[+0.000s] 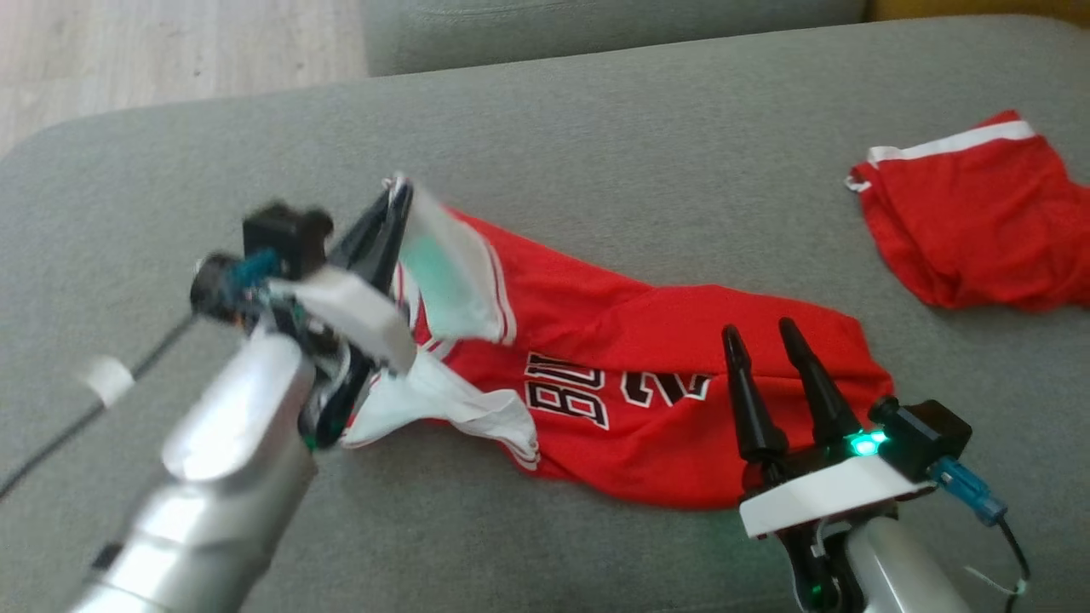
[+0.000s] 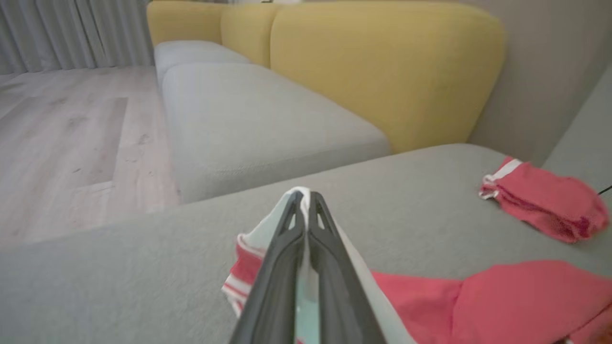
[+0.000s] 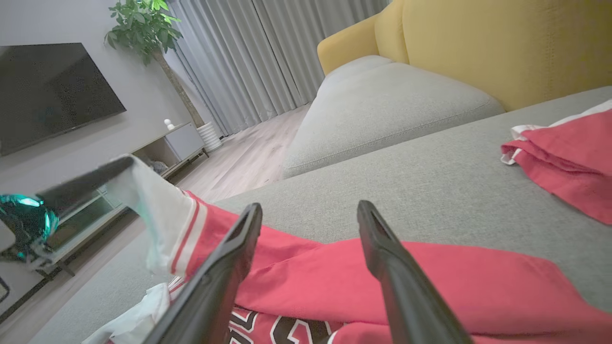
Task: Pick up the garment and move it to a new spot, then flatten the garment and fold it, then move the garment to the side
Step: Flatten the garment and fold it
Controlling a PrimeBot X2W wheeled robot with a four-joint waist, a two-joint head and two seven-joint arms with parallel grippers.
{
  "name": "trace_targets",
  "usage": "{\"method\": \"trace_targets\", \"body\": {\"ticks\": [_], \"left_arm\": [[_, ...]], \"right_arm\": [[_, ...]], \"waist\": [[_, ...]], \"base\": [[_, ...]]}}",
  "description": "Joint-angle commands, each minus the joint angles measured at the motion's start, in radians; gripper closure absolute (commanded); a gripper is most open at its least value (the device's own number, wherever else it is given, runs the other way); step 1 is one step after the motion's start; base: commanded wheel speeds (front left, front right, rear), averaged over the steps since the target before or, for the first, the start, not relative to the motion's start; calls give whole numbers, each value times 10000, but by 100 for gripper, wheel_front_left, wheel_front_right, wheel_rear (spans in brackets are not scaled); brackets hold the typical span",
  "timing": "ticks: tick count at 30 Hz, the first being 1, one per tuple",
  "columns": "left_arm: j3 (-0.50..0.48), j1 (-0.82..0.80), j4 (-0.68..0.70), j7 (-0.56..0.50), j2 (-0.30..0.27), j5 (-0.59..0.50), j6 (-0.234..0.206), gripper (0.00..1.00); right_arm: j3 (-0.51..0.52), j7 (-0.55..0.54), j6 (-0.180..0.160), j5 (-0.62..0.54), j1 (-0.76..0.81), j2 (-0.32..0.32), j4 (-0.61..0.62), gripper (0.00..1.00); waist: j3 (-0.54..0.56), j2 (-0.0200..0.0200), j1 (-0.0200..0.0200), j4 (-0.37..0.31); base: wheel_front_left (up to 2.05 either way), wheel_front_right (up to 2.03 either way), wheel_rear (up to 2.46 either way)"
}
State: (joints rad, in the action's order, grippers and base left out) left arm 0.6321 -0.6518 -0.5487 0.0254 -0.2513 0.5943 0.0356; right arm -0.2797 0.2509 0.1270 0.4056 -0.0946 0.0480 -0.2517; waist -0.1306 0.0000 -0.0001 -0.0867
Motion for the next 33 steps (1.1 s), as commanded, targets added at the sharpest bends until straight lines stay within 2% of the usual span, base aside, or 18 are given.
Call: {"method": "trace_targets", "body": {"ticks": [1, 7, 14, 21, 28, 29, 30, 33], "left_arm": [[-529, -849, 555, -178, -370, 138, 21, 100], [-1045, -1779, 1393, -1421, -665, 762, -94, 100], [-1744, -3430, 286, -2250, -1274, 1027, -360, 100], [-2061, -5363, -1804, -1914, -1874, 465, -840, 100], [-2223, -6524, -3006, -877, -1755, 258, -992, 100], [-2223, -6661, -3164, -612, -1698, 200, -1031, 61], [-2184, -6758, -3326, -402, -1626, 144, -1008, 0], [-1919, -6853, -3865, -72, -1487, -45, -739, 0]], "right_arm": [[-244, 109, 37, 83, -237, 22, 299, 0], [-434, 109, 37, 383, -428, 22, 450, 0], [-808, 109, 37, 723, -782, 22, 738, 0], [-1059, 109, 37, 912, -988, 22, 965, 0], [-1224, 109, 37, 881, -1049, 22, 1021, 0], [-1249, 109, 37, 854, -1060, 22, 1018, 0], [-1272, 109, 37, 827, -1072, 22, 1009, 0], [-1313, 109, 37, 758, -1079, 22, 987, 0]], "waist": [[2, 0, 1, -145], [-325, 0, 1, -813], [-1199, 0, 1, -1924], [-1916, 0, 1, -2774], [-2131, 0, 1, -2957], [-2149, 0, 1, -2923], [-2155, 0, 1, -2879], [-2108, 0, 1, -2704]], "base": [[0, 0, 0], [0, 0, 0], [0, 0, 0], [0, 0, 0], [0, 0, 0], [0, 0, 0], [0, 0, 0], [0, 0, 0]]}}
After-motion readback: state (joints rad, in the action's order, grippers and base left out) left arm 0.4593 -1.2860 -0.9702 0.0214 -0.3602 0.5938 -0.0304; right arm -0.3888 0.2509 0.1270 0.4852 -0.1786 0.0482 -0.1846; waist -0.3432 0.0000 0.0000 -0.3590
